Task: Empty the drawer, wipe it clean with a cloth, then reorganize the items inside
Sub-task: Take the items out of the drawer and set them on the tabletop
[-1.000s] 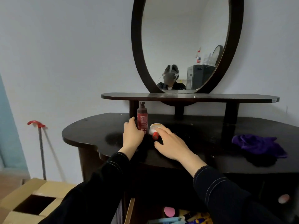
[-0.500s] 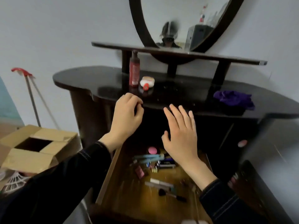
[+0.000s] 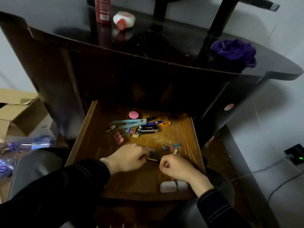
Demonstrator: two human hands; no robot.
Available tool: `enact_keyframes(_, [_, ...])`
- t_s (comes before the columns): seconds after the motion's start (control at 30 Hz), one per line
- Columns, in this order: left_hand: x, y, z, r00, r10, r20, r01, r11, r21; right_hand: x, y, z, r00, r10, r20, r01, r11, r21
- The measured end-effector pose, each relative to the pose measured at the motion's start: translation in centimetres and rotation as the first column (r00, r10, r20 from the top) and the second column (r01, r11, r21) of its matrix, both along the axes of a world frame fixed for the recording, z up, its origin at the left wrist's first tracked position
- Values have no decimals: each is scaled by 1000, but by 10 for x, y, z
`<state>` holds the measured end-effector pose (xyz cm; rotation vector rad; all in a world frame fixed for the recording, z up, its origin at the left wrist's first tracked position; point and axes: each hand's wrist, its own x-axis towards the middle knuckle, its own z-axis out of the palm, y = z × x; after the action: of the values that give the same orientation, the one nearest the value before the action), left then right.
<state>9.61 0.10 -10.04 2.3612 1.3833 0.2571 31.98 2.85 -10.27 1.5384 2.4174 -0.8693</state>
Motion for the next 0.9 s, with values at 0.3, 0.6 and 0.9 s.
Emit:
enact_keyframes(0.3, [-13,5,-10,989,127,78,-118,986,-116,3,-6,3,964,158,212,-117,974,-195])
enact_keyframes(0.6, [-13,4,-12,993,102,67,-86,975,-203,1,-9,6,926,267,266,-201,947,-250])
enact_keyframes(0.9, [-10,6,-12,924,296,241,-197,911,-362,-1,-7,10,998,20,-68,-18,999,31])
